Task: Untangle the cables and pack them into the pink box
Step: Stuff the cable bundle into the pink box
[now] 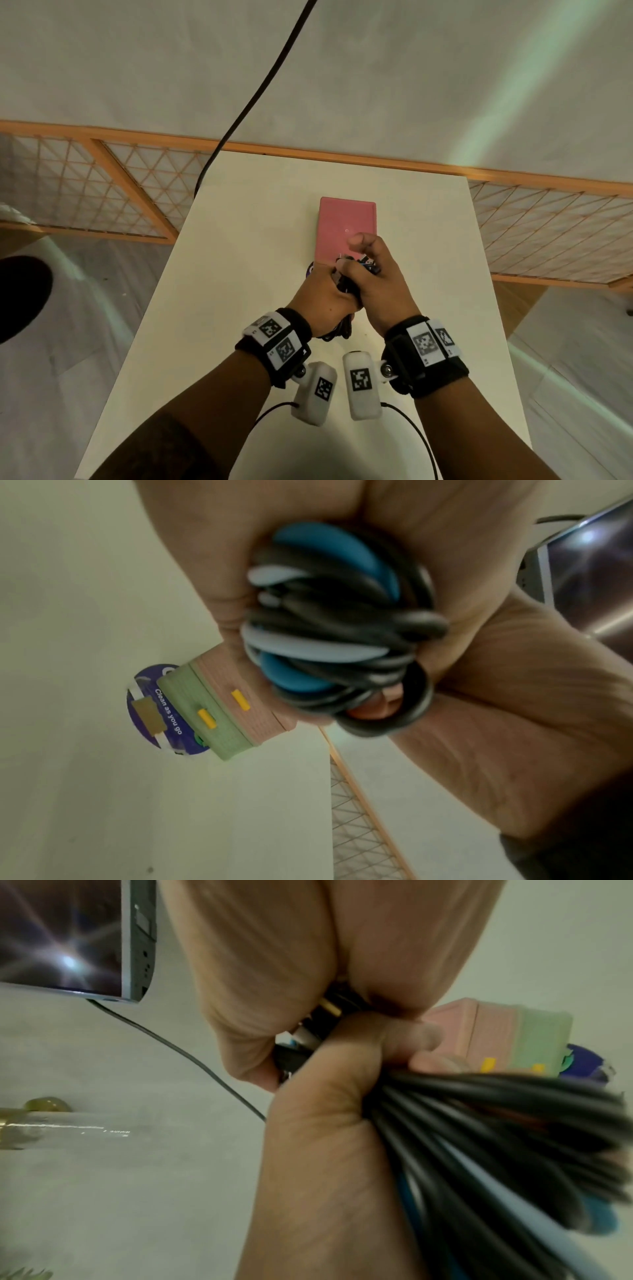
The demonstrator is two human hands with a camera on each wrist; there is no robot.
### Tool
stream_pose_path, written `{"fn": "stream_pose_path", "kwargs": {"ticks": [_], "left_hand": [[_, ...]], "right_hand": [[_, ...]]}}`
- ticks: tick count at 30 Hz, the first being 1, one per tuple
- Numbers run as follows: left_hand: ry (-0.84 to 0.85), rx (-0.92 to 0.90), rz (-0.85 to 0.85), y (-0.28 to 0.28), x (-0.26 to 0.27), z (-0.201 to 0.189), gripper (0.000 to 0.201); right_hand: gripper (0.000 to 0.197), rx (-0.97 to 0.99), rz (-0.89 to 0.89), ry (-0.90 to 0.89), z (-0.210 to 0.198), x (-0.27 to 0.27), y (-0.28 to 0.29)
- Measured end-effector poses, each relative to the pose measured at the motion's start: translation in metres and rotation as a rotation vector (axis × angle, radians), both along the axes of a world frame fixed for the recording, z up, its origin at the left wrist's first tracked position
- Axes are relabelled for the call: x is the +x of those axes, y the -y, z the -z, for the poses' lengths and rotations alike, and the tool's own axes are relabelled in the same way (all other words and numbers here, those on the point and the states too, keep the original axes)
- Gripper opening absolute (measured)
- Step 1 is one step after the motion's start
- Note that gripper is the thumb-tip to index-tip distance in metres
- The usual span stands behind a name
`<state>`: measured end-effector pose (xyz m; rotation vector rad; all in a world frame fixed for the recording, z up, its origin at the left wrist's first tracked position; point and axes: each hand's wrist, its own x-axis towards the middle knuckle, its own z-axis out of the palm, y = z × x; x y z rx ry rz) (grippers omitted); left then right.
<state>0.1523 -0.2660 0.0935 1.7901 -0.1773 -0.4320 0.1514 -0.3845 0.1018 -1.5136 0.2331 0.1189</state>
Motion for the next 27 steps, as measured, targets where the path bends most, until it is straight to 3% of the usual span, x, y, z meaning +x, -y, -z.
{"fn": "stream_pose_path", "kwargs": {"ticks": [3,6,7,9,11,12,17,20,23,27], "left_hand": [[-0.020,0.003,-0.011,0.006,0.007,0.011,0.027],[-0.109,-0.008,-0.182,-0.003,0.027,0.023,0.012],[-0.161,-0.022,-0.249,-0.007,0.038,0.028,0.015],[-0.251,-0.057,-0.327,-0.017,0.060,0.035,0.019],[-0.334,-0.103,-0.336,-0.022,0.076,0.039,0.011],[-0.370,-0.119,-0.336,-0.024,0.084,0.042,0.010],[-0.427,-0.040,-0.286,-0.015,0.109,0.053,0.010],[-0.425,0.036,-0.250,-0.007,0.118,0.057,0.022],[-0.442,0.070,-0.212,-0.004,0.129,0.060,0.031],[-0.466,0.086,-0.201,-0.004,0.134,0.061,0.026]], "right_hand": [[0.048,0.032,-0.004,0.001,0.011,0.001,0.012],[0.072,0.015,0.039,-0.062,0.022,0.000,0.021],[0.070,0.032,0.098,-0.115,0.028,0.000,0.025],[0.043,0.071,0.195,-0.241,0.042,-0.002,0.031],[0.017,0.060,0.205,-0.353,0.061,-0.005,0.032],[0.013,0.040,0.192,-0.383,0.072,-0.007,0.030],[0.016,0.046,0.194,-0.443,0.106,0.001,0.014],[0.014,0.049,0.204,-0.445,0.115,0.018,0.003],[0.022,0.017,0.229,-0.449,0.121,0.033,-0.004],[0.033,0.004,0.253,-0.440,0.129,0.039,-0.009]]}}
